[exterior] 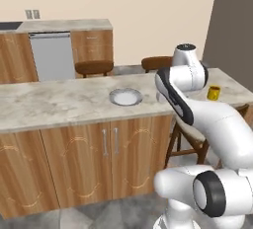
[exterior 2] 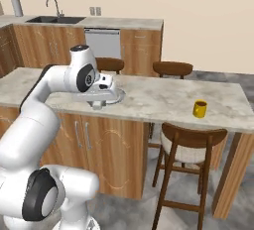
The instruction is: Pick up the marshmallow and place it in the cup of hot chocolate on the dining counter.
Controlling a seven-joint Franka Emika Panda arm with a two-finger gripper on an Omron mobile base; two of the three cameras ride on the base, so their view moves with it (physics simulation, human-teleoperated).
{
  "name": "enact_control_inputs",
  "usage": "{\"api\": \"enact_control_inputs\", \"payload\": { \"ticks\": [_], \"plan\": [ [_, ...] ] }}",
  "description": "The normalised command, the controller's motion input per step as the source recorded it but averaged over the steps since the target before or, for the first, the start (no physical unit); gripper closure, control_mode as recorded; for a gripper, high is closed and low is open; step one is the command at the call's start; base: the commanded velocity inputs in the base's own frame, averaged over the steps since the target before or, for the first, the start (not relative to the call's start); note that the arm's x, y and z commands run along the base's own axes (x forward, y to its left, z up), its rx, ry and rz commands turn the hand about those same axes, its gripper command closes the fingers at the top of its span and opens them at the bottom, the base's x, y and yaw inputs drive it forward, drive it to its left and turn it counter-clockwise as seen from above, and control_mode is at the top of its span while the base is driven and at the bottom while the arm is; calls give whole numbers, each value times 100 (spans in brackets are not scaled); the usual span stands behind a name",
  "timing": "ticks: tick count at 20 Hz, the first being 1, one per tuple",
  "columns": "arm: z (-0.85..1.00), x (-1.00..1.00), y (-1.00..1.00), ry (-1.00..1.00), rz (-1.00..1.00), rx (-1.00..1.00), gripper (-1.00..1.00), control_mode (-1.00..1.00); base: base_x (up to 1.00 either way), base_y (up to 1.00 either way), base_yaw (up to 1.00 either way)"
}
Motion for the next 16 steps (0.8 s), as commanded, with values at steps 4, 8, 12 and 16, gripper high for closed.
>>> {"api": "enact_control_inputs", "payload": {
  "ticks": [4,8,12,16],
  "plan": [
    [0,0,0,0,0,0,100,100,0,-91,-7],
    [0,0,0,0,0,0,100,100,3,-100,-10],
    [0,0,0,0,0,0,100,100,6,-97,-12],
    [0,0,0,0,0,0,100,100,30,-28,-7]
  ]
}}
